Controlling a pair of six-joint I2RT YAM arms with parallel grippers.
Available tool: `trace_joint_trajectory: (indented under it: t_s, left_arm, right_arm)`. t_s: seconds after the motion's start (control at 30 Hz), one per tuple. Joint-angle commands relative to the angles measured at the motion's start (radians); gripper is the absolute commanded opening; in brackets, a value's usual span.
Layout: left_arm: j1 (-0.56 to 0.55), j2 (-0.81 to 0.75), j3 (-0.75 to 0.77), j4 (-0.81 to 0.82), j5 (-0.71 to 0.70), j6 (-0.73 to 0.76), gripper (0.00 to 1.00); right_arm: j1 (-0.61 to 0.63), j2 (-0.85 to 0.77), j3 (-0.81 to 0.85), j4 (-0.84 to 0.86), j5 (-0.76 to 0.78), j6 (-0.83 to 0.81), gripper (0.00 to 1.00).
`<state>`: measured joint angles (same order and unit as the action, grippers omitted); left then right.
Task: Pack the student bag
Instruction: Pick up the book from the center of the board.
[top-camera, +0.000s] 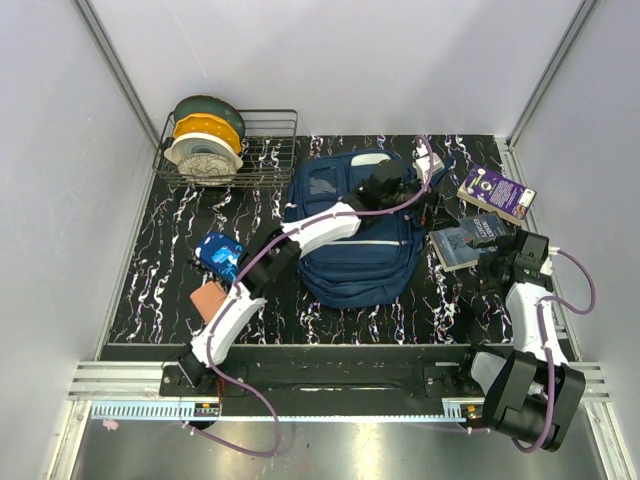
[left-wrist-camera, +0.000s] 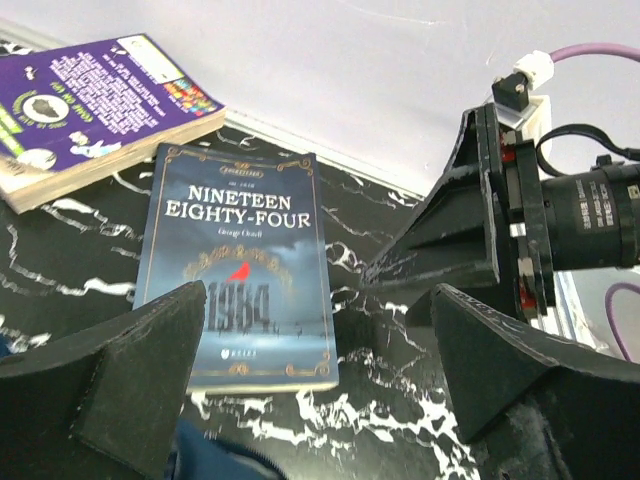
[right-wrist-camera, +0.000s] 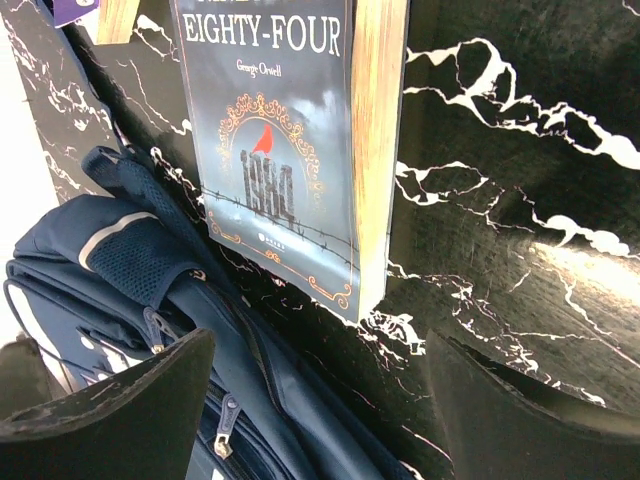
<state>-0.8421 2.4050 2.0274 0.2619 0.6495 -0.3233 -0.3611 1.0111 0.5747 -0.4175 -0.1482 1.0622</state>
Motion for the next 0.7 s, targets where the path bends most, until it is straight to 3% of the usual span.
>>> trace_joint_trajectory:
  t_s: [0.0,0.17,0.3,0.67]
  left_arm:
    - [-0.002,0.092,0.145,0.151,0.019,-0.049,0.99]
    - [-0.005,0.16,0.171,0.175,-0.034,-0.071,0.99]
    - [-0.009,0.2,0.168,0.206,-0.094,-0.112,0.99]
    - [-0.011,0.246,0.171,0.145,-0.198,-0.146,0.99]
  right_arm:
    - [-0.004,0.036,0.017,0.068,0.038,-0.027,0.91]
    - [-0.004,0.127,0.037,0.078,0.058,-0.065,0.86]
    - [-0.004,0.175,0.047,0.115,0.053,-0.085,0.77]
    - [-0.004,0.338,0.086,0.229,0.081,-0.136,0.63]
